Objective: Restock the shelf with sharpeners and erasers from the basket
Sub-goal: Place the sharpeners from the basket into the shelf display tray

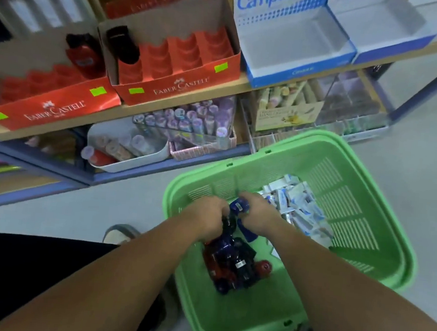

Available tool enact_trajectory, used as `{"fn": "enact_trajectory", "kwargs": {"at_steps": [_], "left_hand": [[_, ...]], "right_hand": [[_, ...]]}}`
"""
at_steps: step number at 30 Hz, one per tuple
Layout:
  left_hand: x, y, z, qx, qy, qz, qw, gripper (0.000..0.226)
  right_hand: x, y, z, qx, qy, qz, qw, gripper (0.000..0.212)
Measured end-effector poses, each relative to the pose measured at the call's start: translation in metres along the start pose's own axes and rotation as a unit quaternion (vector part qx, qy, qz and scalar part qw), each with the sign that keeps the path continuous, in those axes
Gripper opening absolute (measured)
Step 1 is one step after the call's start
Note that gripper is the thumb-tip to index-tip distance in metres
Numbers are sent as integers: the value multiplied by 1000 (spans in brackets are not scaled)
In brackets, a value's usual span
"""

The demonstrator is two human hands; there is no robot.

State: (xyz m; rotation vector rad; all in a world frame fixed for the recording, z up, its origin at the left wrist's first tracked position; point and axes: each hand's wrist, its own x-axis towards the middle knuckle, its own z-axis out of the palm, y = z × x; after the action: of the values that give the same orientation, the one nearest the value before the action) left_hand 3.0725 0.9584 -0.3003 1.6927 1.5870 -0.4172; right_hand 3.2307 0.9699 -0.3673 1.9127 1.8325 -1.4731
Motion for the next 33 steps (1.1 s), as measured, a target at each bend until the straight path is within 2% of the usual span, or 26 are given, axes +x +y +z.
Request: {"fn": "enact_trajectory", "kwargs": {"at_steps": [2, 3, 5, 7, 9, 12, 15, 18, 20, 23, 25, 29, 33], "left_hand": [[4, -5, 3, -4, 8, -10, 1000, 31], [7, -6, 4, -1, 11, -13, 1000, 28], [13, -7, 7, -7, 21, -17, 1000, 26], [25, -5, 12, -12, 41, -7, 999, 27], [41, 0, 19, -3, 57, 18, 998, 37], [66, 8, 33, 41, 26, 81, 995, 62], [79, 7, 48, 154, -29, 121, 980, 77], [82, -2, 55, 231, -39, 134, 963, 71], [81, -4, 54, 241, -42, 131, 961, 56], [79, -3, 52, 254, -40, 137, 957, 41], [79, 0, 49, 258, -38, 129, 957, 40], [75, 2, 43, 280, -46, 126, 951, 44], [75, 1, 44, 332, -46, 144, 931, 47]], "right_hand": [[5, 6, 11, -24, -16, -2, 1000, 77], [5, 10, 16, -23, -13, -6, 1000, 78], [0, 17, 23, 14, 13, -1, 1000, 71], [-5, 27, 26, 28, 40, 22, 999, 55], [-6, 37, 28, 16, 31, 52, 998, 43], [-3, 45, 27, 34, 12, 88, 996, 49], [2, 48, 29, 57, -2, 94, 994, 54], [6, 49, 34, 62, 0, 98, 993, 42], [7, 48, 36, 53, 4, 98, 994, 31], [5, 43, 36, 19, -1, 97, 995, 28], [3, 43, 37, -3, 2, 90, 996, 27], [1, 45, 33, 27, -11, 89, 996, 33], [1, 47, 35, 85, -41, 107, 990, 23]]}}
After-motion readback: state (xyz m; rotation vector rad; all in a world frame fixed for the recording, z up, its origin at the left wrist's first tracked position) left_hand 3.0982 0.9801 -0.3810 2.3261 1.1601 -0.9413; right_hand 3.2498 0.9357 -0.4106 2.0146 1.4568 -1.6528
